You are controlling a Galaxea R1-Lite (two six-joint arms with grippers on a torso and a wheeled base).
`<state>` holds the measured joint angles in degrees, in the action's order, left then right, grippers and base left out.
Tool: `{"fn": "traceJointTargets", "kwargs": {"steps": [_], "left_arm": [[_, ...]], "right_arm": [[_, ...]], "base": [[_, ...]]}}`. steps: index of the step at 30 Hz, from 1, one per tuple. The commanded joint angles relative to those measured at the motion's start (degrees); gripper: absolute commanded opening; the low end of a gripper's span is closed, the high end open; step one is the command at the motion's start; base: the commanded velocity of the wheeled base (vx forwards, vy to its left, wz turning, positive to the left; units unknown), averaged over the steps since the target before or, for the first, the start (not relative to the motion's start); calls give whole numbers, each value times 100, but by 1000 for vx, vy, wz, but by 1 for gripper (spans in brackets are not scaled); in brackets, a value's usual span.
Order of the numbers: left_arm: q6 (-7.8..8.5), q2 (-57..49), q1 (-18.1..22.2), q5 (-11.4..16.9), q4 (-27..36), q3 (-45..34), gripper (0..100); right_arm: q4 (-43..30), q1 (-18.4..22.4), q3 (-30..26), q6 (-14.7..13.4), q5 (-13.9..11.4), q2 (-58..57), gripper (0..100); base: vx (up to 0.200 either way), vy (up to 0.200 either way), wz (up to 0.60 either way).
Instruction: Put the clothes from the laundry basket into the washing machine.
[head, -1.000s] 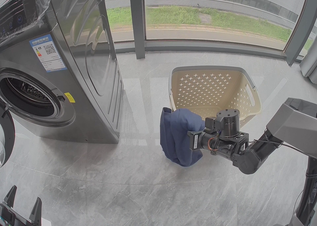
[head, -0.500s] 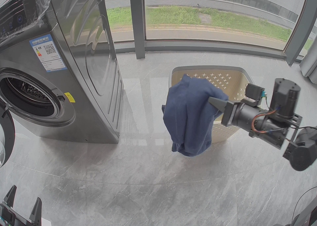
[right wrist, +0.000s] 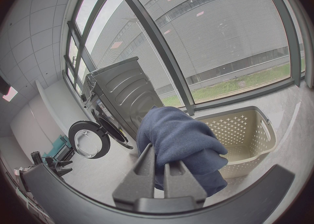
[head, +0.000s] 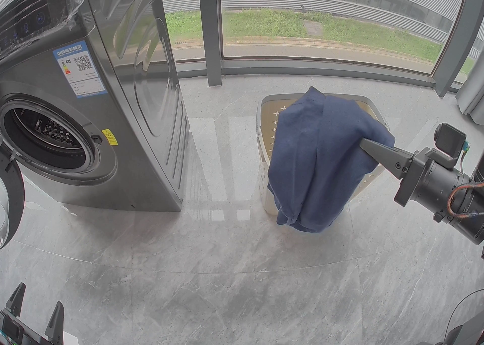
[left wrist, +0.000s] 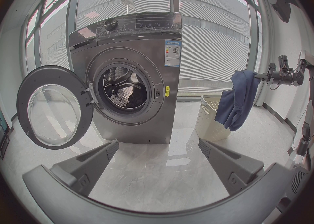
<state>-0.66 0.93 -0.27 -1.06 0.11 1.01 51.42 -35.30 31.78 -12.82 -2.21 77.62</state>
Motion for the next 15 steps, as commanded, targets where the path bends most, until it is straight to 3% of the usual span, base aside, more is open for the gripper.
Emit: {"fn": "traceJointTargets", "kwargs": {"steps": [1,6,15], "left_arm": [[-4,-66,0,1,-2,-92,100],[-13,-66,0,9,7,-92,100],[-31,-57,-8,53,33,-84,100]], "right_arm": [[44,-38,-76,34,142,-27,0],[17,-64,-58,43,467,-36,0],[-27,-56,-5,34,818,-36,0]], "base": [[0,0,0],[0,0,0],[0,200,0]]}}
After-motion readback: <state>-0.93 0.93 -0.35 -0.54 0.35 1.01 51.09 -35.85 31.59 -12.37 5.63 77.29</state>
